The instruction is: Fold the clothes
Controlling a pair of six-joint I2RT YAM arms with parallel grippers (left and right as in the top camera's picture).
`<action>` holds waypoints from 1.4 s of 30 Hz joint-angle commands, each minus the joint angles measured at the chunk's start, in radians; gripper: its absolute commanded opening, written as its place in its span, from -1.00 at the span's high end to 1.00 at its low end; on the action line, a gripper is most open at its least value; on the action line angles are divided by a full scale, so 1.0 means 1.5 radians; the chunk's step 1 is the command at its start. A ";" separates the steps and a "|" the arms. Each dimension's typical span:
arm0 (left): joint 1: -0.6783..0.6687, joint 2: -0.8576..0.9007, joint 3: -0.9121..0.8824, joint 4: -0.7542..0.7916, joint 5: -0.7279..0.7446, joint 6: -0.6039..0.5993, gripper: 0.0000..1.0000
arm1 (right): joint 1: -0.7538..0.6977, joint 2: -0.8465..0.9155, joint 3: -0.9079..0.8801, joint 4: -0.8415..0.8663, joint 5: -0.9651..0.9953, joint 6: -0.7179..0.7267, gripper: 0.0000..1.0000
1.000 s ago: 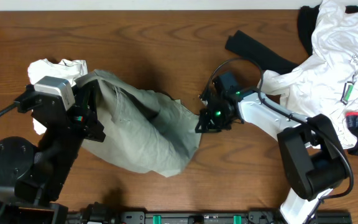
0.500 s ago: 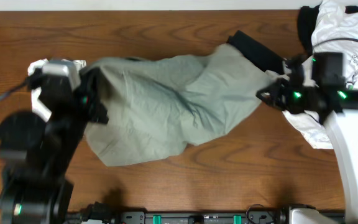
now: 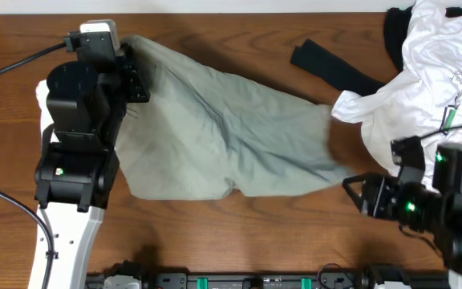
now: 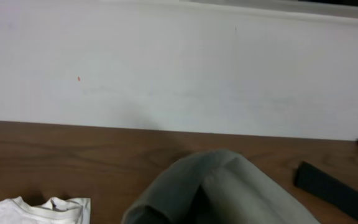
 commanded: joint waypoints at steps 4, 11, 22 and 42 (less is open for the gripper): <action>-0.001 -0.033 0.014 0.006 -0.008 -0.009 0.88 | 0.008 -0.005 -0.002 0.022 0.047 0.000 -0.05; -0.001 -0.057 0.014 -0.061 0.079 -0.014 0.89 | 0.008 0.095 -0.002 0.141 0.047 0.000 -0.15; -0.001 -0.123 0.036 -0.084 0.392 -0.023 0.88 | 0.061 0.441 -0.002 0.483 -0.153 -0.050 -0.52; 0.000 -0.243 0.043 -0.273 0.460 -0.104 0.88 | 0.214 0.797 -0.002 0.981 -0.187 -0.048 -0.92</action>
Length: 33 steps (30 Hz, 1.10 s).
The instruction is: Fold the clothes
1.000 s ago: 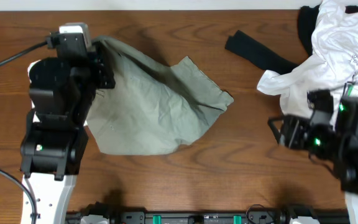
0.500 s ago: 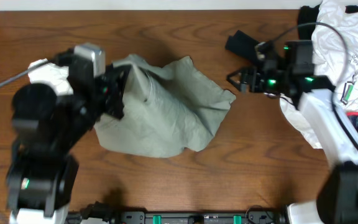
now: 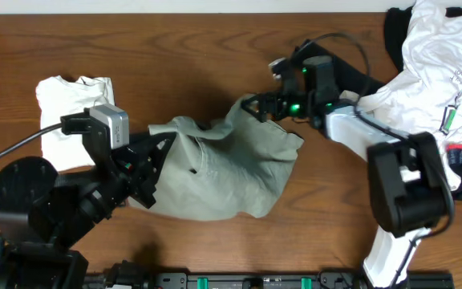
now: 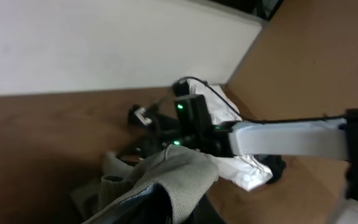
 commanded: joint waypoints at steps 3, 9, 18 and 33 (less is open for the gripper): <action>0.000 -0.004 0.016 0.003 0.019 -0.011 0.88 | 0.002 0.048 0.001 0.026 -0.002 -0.015 -0.96; 0.000 -0.004 0.016 0.003 0.019 -0.011 0.88 | 0.002 0.080 0.001 0.040 -0.005 0.075 -0.93; 0.000 0.007 0.016 0.003 0.019 -0.011 0.88 | -0.019 0.078 0.001 0.225 -0.014 0.324 -0.94; 0.000 0.010 0.016 0.004 0.017 -0.010 0.88 | 0.017 0.079 0.001 0.120 0.084 0.550 -0.81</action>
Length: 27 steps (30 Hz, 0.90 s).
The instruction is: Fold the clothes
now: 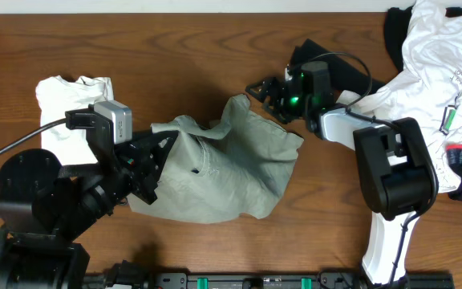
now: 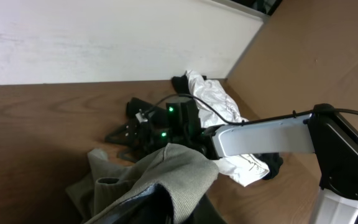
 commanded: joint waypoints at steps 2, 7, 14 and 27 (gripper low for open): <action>0.000 -0.004 0.016 0.007 0.012 -0.009 0.88 | 0.031 0.002 0.001 -0.004 0.037 0.031 -0.81; 0.000 -0.008 0.028 0.008 0.032 -0.011 0.88 | 0.049 0.002 0.001 -0.003 0.055 0.037 -0.81; 0.000 -0.011 0.067 0.009 0.066 -0.012 0.88 | 0.053 0.002 0.001 -0.001 0.072 0.043 -0.78; 0.000 -0.007 0.085 -0.011 0.064 -0.011 0.88 | 0.053 0.002 0.001 0.068 0.014 0.060 -0.47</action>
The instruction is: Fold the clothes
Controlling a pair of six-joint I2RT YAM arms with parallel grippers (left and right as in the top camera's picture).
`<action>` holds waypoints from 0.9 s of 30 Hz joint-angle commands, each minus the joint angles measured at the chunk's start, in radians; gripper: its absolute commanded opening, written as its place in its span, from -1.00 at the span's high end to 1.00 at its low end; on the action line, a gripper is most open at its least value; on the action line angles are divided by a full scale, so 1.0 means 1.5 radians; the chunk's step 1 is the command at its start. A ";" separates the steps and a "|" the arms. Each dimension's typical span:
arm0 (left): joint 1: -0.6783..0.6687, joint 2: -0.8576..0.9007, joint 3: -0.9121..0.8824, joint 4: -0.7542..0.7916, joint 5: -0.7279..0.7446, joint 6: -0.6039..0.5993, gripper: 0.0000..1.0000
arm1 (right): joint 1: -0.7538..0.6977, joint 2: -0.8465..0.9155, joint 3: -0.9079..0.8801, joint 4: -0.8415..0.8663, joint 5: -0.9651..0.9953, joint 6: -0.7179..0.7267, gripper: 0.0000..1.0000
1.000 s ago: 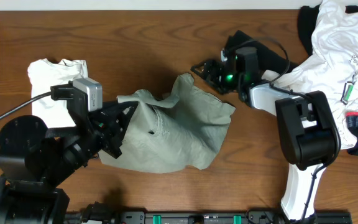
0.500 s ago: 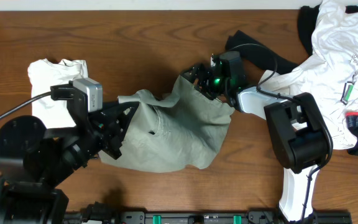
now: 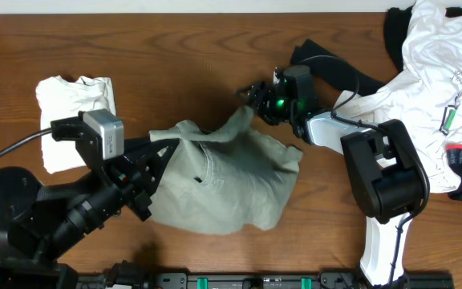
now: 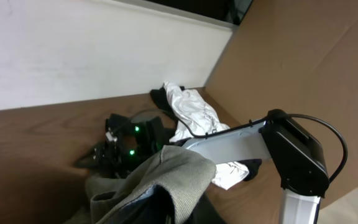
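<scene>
A grey-green garment [image 3: 231, 177] lies bunched on the middle of the wooden table [image 3: 175, 48]. My left gripper [image 3: 165, 149] is shut on its left edge, and that edge is raised off the wood. In the left wrist view the cloth [image 4: 179, 171] drapes over the left gripper [image 4: 166, 211] and hides its fingers. My right gripper [image 3: 253, 98] sits at the garment's far pointed corner, touching or just above it. Whether it grips the cloth cannot be made out. The left wrist view shows the right gripper [image 4: 101, 157] low on the table behind the fold.
A folded white garment [image 3: 74, 108] lies at the left. A heap of white clothes [image 3: 439, 56] fills the right back corner, with a black piece [image 3: 339, 71] beside it. The right arm [image 3: 375, 152] reaches across the table's right half.
The garment has shifted towards the front edge and drawn tighter, its far corner now pointing at the right gripper. The right gripper has moved slightly left to that corner. The left arm sits lower.
First the garment lay spread across the table, the left gripper on its far left end and the right gripper off its near right end. Then it was gathered at the centre with both grippers on it. The right gripper then stood apart from the corner, and now is at it again.
</scene>
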 commanded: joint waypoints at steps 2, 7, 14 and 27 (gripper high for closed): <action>0.000 0.001 0.018 0.004 0.012 -0.010 0.88 | 0.003 0.002 0.002 0.034 -0.073 0.005 -0.54; 0.000 0.008 0.018 -0.001 0.012 -0.007 0.88 | 0.003 0.002 0.002 -0.010 -0.096 0.000 -0.61; 0.000 0.012 0.018 -0.005 0.012 -0.005 0.88 | -0.004 0.002 0.002 -0.134 -0.071 -0.063 -0.64; 0.000 0.014 0.018 -0.005 0.012 -0.005 0.88 | -0.003 0.002 0.002 -0.163 -0.202 -0.095 -0.34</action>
